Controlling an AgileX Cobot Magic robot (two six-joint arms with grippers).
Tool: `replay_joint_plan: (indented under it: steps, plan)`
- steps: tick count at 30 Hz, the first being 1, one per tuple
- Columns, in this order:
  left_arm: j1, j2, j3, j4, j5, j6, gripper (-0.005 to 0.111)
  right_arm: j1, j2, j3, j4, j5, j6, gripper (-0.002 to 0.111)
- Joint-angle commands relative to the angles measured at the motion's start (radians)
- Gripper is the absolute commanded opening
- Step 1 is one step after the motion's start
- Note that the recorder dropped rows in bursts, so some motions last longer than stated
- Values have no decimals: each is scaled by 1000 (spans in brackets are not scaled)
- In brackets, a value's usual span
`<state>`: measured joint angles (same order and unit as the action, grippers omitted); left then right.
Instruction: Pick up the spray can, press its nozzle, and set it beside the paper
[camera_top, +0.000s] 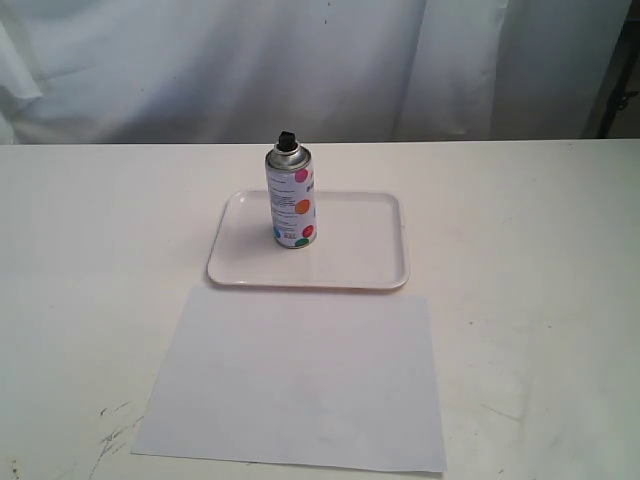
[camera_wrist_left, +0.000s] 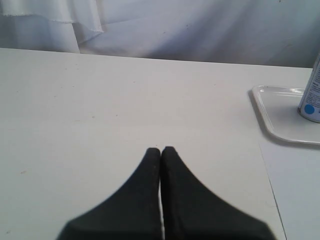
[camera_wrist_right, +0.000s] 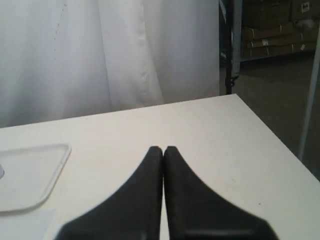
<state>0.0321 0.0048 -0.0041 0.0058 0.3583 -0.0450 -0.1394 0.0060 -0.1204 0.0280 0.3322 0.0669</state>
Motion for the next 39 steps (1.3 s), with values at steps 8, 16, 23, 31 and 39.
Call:
replay_joint_plan:
  steps: [8, 16, 23, 31, 39]
  plan:
    - [1, -5, 4, 4, -14, 1, 0, -1, -6, 120, -21, 3, 8, 0]
    - [1, -5, 4, 4, -14, 1, 0, -1, -6, 120, -22, 15, -51, 0]
    - [1, -5, 4, 4, -14, 1, 0, -1, -6, 120, -22, 15, -51, 0]
    - [1, -5, 4, 4, -14, 1, 0, -1, -6, 120, -22, 13, -51, 0]
    - [1, -5, 4, 4, -14, 1, 0, -1, -6, 120, -20, 13, -51, 0]
